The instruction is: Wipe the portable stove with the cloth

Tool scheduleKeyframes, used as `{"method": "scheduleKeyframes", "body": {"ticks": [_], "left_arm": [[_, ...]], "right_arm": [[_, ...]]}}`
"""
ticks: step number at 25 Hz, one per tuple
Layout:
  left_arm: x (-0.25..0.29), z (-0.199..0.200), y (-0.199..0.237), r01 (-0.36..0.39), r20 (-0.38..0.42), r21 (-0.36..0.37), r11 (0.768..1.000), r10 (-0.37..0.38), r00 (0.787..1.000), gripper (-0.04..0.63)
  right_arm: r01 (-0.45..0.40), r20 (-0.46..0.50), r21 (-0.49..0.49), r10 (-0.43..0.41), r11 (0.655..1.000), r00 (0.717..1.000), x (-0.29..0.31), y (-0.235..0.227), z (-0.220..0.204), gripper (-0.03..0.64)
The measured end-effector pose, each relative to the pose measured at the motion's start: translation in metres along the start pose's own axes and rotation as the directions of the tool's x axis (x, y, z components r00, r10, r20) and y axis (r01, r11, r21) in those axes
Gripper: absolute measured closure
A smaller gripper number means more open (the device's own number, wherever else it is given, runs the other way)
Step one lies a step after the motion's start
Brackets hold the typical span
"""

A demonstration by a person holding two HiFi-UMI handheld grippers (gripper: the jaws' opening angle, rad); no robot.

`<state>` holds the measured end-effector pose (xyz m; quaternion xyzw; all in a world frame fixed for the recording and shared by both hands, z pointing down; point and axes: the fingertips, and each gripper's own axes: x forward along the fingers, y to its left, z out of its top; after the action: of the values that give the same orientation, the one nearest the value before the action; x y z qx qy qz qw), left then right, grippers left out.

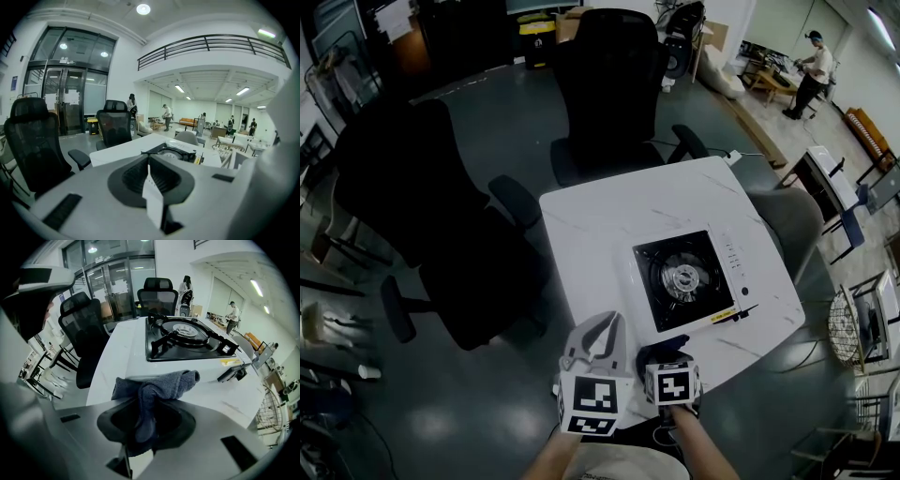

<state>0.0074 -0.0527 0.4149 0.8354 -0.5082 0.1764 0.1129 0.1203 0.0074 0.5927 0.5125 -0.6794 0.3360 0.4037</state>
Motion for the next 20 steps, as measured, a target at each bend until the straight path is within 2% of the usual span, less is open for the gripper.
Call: {"method": "scheduleKeyframes", "body": {"ticks": [20], "left_arm": [[-0.016,-0.006,0.033,-0.03,0.011,-0.026,0.999,0.03,0.999,0.574]], "right_arm": [[-0.057,-0.014,-0.009,0.057,0.998,0.998,0.002,0.048,0.0,0.518]]}}
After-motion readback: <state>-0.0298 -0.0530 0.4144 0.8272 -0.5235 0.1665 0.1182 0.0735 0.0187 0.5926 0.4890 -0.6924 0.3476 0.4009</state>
